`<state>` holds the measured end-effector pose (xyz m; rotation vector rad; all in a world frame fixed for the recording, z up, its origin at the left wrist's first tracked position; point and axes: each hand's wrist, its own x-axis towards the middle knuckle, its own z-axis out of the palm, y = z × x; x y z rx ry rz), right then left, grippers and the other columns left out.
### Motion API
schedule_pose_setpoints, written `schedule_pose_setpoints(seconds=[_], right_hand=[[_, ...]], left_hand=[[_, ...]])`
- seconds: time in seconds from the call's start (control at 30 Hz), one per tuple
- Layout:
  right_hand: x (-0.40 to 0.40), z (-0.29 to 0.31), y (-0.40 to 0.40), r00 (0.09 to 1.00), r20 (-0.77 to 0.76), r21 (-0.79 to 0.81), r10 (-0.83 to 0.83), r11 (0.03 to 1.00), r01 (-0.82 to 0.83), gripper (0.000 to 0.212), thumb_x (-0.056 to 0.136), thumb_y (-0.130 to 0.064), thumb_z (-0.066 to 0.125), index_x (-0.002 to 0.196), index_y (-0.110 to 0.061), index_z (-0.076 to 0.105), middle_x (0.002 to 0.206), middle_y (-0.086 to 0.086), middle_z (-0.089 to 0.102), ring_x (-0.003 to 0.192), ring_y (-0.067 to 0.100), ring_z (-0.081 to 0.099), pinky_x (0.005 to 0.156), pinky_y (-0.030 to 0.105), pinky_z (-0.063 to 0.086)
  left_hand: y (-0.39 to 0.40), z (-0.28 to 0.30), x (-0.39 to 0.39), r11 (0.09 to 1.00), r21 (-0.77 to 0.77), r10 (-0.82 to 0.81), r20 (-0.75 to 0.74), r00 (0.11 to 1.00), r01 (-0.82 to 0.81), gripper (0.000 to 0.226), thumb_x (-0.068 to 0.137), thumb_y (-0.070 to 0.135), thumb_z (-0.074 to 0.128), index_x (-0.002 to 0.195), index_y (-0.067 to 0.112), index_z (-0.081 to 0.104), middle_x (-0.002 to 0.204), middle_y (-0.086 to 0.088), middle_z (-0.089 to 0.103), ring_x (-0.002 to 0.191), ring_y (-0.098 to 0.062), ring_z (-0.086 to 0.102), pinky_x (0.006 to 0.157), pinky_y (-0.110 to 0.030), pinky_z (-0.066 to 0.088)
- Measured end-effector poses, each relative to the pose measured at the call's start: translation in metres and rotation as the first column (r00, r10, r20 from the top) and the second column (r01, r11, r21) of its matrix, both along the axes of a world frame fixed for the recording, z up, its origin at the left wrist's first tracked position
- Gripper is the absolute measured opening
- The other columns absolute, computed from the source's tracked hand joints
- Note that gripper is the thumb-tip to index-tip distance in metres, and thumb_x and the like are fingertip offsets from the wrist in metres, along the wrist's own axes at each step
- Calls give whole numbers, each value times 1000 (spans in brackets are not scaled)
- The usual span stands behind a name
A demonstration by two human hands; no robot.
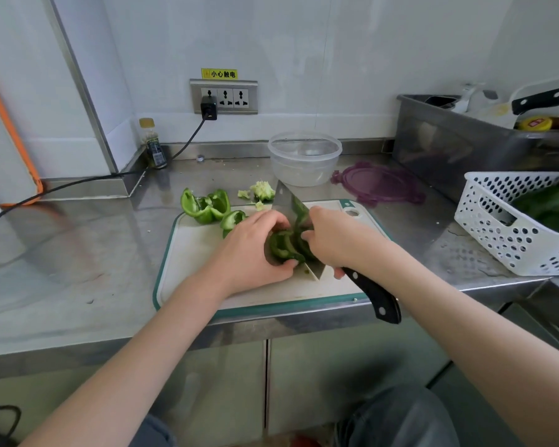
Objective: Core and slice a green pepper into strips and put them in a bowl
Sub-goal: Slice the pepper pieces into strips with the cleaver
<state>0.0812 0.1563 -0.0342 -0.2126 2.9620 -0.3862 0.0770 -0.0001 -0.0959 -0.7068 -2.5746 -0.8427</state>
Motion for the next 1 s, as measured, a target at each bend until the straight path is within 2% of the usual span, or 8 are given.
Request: schedule_pose_setpoints(seconds=[0.13,0.33,0.4,0.5,0.6,0.73,0.87,1.0], right_hand=[[-6,5,23,993,-43,-96,-111,990,107,22,99,-23,41,113,-6,44,75,8,52,23,10,48,30,20,38],[12,22,40,987,-77,-322,-140,941,108,12,99,-23,43,95,-12,42,56,4,49,21,4,43,25,13,30],[14,21,35,991,-78,-294,-110,952,83,13,98,-24,45,94,-12,42,55,3,50,23,4,44,26,14,33],[13,17,27,997,-39,-173,-68,983,60,16,95,-15,50,107,-7,43,55,5,52,37,17,50,38,26,46],[14,14,24,997,6,-179,-77,981,77,16,94,-12,46,109,-7,42,55,7,50,29,14,48,39,26,43],[20,15,25,996,-20,-268,-89,960,81,15,97,-25,46,95,-11,47,54,4,51,25,5,44,29,13,37],[21,19,24,989,44,-226,-138,963,145,44,92,-11,57,130,1,39,58,3,49,42,16,50,45,27,48],[24,18,24,994,-8,-300,-105,949,97,31,98,-28,45,109,0,54,54,4,51,26,5,45,30,12,38]], left_hand=[[-3,1,1,1000,29,-2,30,1000,1,40,69,40,73,101,24,55,105,12,56,96,-6,51,84,-26,44],[-5,-2,-2,999,-16,-33,19,999,33,30,68,40,79,85,20,65,119,12,60,107,-1,51,95,-20,38],[-5,-2,-3,999,-24,-35,11,999,35,38,65,48,78,86,19,64,119,10,62,108,-6,54,97,-24,38],[-7,0,-2,998,-65,11,-28,1000,-13,47,67,66,53,92,27,61,116,14,63,107,-11,55,103,-32,30],[-12,1,-1,991,-88,94,-39,995,-97,49,69,69,38,97,33,56,118,18,61,110,-8,53,109,-33,17],[-13,1,-4,980,-149,133,-10,991,-133,44,77,69,48,103,35,56,107,20,61,109,-5,54,114,-40,14],[-12,-2,-6,984,-107,144,-16,990,-145,47,76,67,55,108,33,56,107,21,62,109,-3,53,113,-36,12],[-10,-3,-6,988,-55,140,-21,990,-141,60,72,72,58,119,35,60,109,18,65,112,-3,52,113,-35,10]])
